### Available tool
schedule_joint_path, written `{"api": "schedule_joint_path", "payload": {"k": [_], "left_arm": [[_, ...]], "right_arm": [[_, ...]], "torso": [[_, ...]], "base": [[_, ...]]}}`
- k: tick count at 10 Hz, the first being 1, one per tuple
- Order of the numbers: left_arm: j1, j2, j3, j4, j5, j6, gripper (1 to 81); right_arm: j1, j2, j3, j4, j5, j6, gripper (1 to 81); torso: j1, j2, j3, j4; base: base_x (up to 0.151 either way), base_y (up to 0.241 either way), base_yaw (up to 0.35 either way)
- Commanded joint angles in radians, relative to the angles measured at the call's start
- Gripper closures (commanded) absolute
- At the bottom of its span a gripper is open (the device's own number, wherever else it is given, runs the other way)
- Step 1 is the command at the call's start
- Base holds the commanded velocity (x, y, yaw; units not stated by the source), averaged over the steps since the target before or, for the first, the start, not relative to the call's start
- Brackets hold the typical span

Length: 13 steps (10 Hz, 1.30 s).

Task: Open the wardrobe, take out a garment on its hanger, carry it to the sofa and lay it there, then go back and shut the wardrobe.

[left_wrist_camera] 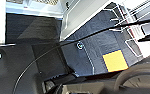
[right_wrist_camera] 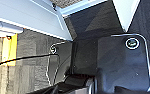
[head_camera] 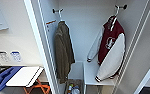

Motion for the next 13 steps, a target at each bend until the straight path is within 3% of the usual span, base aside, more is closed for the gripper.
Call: {"api": "schedule_joint_path", "payload": {"k": [1,5,10,13], "left_arm": [[-0.021,0.035,-0.057,-0.001,0.026,-0.004,1.0],[-0.002,0.138,-0.232,0.000,0.026,-0.004,1.0],[-0.002,0.152,-0.246,0.000,0.027,-0.004,1.0],[-0.004,0.158,-0.246,0.002,0.029,-0.004,1.0]], "right_arm": [[0.007,0.054,-0.094,-0.002,-0.053,0.001,1.0],[-0.028,0.212,-0.309,-0.005,-0.054,0.001,1.0],[-0.039,0.258,-0.381,-0.005,-0.054,0.001,1.0],[-0.045,0.279,-0.420,-0.001,-0.054,0.001,1.0]], "torso": [[0.000,0.000,0.000,0.000],[0.000,0.000,0.000,0.000],[0.000,-0.001,0.000,0.000],[0.001,0.000,0.000,0.000]], "base": [[0.000,0.000,0.000],[0.000,0.000,0.000],[0.000,0.000,0.000],[-0.071,0.000,0.000]]}}
